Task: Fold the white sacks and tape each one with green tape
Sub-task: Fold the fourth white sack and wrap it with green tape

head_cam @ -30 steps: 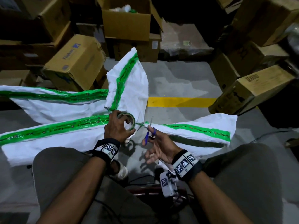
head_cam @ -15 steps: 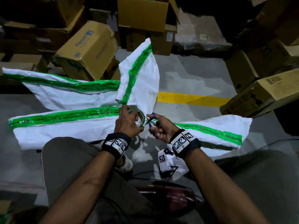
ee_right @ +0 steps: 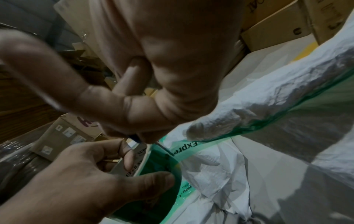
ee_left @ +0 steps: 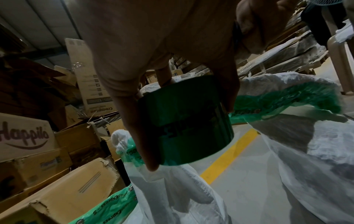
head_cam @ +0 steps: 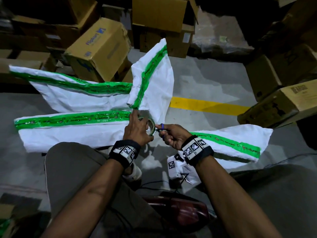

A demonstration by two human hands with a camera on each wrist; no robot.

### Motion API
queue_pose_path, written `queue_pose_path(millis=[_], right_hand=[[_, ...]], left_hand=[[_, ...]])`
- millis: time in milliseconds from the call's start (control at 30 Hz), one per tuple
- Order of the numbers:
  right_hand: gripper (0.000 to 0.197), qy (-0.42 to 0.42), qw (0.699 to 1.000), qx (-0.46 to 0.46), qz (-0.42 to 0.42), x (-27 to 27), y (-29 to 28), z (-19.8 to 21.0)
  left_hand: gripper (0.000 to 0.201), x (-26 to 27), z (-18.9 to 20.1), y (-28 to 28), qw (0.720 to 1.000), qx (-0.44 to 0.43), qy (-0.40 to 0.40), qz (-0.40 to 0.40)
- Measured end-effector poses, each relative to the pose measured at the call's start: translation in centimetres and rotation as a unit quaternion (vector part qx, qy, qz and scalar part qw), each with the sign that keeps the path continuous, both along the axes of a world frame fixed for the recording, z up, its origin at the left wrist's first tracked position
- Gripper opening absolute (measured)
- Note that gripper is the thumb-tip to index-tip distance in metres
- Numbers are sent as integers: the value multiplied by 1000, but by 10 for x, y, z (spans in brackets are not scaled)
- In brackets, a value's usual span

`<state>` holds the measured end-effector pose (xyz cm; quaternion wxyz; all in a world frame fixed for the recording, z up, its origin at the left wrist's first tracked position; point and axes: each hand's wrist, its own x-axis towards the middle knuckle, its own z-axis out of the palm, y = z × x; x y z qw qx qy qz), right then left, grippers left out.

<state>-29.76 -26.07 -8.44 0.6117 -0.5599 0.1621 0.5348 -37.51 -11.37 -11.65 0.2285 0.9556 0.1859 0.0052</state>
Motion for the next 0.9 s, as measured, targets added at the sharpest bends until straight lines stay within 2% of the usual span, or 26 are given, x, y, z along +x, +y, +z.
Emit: queue_pose_path(millis=[233, 367, 467, 567, 733, 800, 833, 867, 900], right_hand=[[10, -1, 999, 31, 42, -19, -12, 0], [33, 42, 993, 34, 100, -36, -15, 6], [36, 42, 991, 33, 120, -46, -16, 10], [37, 7, 995, 18, 102, -53, -14, 14], [34, -38, 997, -51, 51, -45, -15, 16], [30, -99, 991, -85, 42, -41, -16, 14], [29, -165, 980, -103, 31, -39, -18, 11], [33, -254, 959, -124, 20, -37, -19, 8], [36, -358, 921, -153, 16, -34, -19, 3]], left_hand=[[52, -2, -2, 7, 999, -38, 31, 13], [52, -1, -5, 10, 998, -43, 39, 20], [61, -1, -7, 12, 997, -39, 57, 20], [54, -1, -8, 15, 996, -50, 61, 37], [84, -3, -7, 14, 997, -32, 66, 19], [71, -3, -6, 16, 996, -32, 85, 12], [65, -3, -6, 17, 995, -34, 97, 13], [61, -4, -7, 19, 993, -37, 108, 16], [58, -4, -7, 20, 992, -43, 116, 20]])
